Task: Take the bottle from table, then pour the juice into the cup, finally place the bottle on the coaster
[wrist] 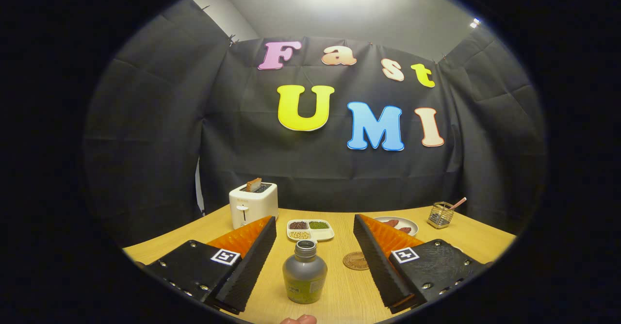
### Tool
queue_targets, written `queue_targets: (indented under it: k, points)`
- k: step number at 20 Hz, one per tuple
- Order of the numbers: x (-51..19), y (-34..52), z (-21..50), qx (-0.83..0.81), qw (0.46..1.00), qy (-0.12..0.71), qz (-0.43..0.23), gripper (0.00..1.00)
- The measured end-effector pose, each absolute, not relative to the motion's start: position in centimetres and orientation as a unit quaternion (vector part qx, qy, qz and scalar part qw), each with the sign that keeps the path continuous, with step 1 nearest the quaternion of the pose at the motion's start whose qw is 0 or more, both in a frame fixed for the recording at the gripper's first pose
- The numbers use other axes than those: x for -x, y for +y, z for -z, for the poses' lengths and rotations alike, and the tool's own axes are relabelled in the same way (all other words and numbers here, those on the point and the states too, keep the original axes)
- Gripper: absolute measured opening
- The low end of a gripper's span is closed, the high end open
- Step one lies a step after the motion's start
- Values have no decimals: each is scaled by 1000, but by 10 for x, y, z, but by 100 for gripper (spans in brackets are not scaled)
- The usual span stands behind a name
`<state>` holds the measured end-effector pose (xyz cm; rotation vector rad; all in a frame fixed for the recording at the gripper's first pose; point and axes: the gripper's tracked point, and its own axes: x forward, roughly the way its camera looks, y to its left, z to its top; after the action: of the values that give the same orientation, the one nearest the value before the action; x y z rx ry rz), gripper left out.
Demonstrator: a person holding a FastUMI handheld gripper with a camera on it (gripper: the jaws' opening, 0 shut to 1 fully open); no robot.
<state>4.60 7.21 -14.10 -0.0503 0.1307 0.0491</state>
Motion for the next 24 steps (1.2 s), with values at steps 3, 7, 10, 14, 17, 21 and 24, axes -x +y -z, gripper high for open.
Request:
queue_targets:
  k: [3,7,10,14,17,21,24]
  points:
    - [-51,76,162,28,996,86,-24,98]
    - [-57,80,191,27,993,113,-20,98]
    - [-59,82,215,21,990,138,-18,98]
    - [-59,84,237,21,986,164,-13,98]
    - [-59,85,253,12,983,181,-11,98]
    - [-55,85,278,0,977,214,-5,98]
    - [-52,85,289,3,973,230,-2,98]
